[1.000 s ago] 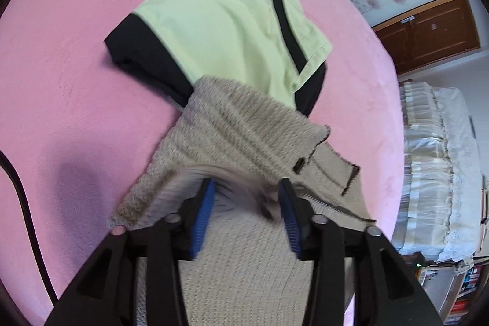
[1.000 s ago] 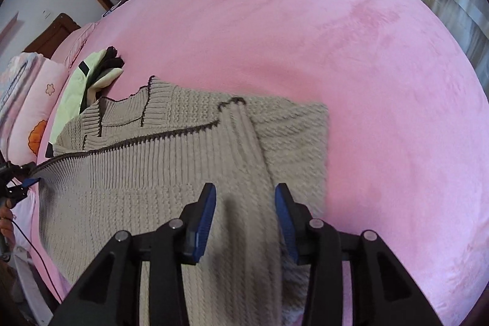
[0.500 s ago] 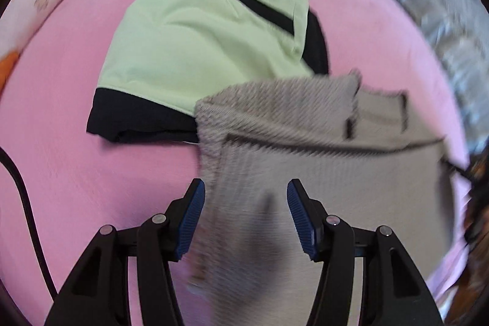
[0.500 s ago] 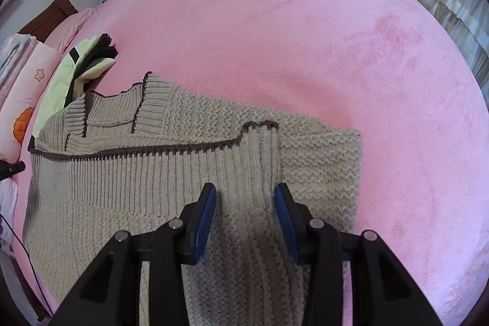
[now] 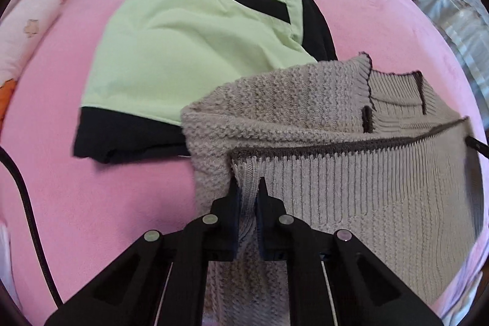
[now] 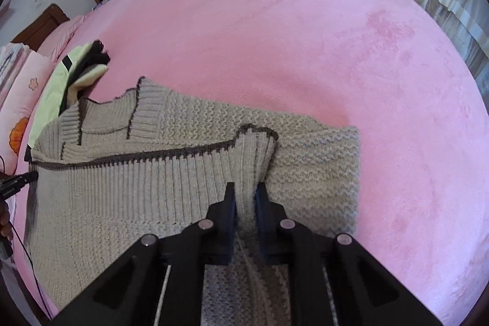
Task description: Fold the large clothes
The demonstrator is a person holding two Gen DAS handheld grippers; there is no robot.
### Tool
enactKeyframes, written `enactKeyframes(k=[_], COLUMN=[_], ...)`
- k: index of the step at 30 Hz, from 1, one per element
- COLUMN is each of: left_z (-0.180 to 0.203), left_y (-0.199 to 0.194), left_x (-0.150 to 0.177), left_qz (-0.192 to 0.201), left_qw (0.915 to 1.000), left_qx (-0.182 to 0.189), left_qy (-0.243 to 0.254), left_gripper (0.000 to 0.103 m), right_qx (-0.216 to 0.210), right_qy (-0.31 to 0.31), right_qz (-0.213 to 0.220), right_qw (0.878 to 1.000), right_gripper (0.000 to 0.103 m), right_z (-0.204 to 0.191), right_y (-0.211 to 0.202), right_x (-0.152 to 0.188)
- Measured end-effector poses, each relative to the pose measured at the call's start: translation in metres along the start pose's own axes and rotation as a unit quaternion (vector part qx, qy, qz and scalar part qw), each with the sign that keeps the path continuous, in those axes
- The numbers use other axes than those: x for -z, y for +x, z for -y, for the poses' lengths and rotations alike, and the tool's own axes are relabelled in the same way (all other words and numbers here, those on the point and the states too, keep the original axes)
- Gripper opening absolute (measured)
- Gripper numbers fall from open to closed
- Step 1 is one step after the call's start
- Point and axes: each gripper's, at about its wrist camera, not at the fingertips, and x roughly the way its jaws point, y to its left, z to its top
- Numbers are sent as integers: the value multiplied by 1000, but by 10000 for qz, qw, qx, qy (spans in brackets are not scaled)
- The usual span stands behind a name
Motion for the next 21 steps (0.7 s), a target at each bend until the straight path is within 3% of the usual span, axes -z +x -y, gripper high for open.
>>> enactKeyframes(k=[7,12,16,21], left_z=[17,26,24,26], left_y=[-64,-91,-75,-28], left_x=[1,-23,-57,-75], left_qz=[597,1009,1158,1100], left_qw=[9970,9934,9906,9887], left_qx=[-423,-482,-626,-895], left_qy=[-266,-272,-371,-494], left_gripper=[6,6,6,6], right_qx=[36,128,186,403], right_qy=[-148,115,397,660], right_qz=[632,1081,1203,879], right_qw=[9979,9940,9918,9931], right_gripper=[9,7,7,7], right_z=[-17,-5,12,25], right_y=[-71,-104,-89,-25], right_x=[14,-5,-34,-54])
